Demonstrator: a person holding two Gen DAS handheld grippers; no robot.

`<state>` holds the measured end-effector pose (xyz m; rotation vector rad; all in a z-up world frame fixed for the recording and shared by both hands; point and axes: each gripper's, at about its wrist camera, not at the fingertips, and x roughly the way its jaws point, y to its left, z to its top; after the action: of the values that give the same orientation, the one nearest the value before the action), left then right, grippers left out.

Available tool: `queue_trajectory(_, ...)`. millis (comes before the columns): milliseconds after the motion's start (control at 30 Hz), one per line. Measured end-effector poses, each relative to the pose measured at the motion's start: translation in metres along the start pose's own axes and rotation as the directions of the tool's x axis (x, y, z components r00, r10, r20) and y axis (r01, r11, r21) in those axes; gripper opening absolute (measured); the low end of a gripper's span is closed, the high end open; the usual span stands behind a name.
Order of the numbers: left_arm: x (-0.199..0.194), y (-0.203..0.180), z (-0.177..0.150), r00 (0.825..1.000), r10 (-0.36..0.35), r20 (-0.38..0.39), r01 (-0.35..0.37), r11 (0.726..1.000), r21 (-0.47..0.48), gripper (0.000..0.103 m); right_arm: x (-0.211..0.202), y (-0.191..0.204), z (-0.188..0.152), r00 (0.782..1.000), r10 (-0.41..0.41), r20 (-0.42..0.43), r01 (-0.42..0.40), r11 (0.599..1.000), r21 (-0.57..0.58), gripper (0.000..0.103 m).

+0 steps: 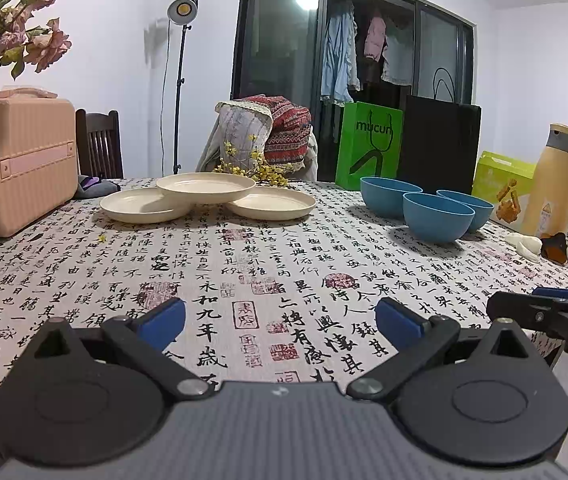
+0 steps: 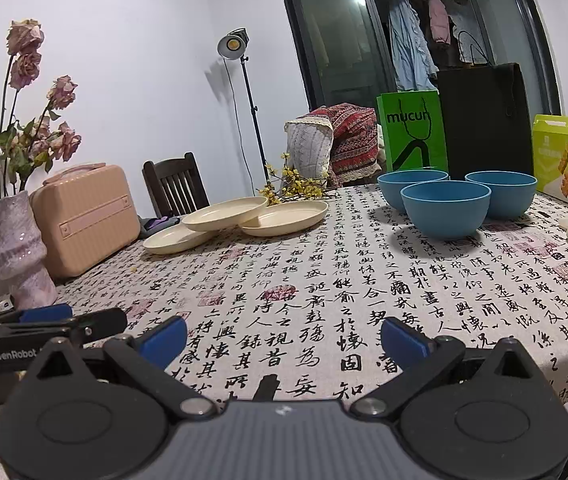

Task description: Organize plates and bowls

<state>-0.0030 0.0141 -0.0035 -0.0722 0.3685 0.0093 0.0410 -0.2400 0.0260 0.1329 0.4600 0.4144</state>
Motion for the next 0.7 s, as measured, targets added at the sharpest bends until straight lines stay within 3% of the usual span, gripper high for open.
queue_trajectory(700,-0.0010,-0.0032,-0.0025,1.000,-0.009,0.007,0.009,1.000,0.003,0.103,-0.0035,0.0016,0.0000,1.000,-0.024,0.011,0.024,1.000,-0.010,0.103)
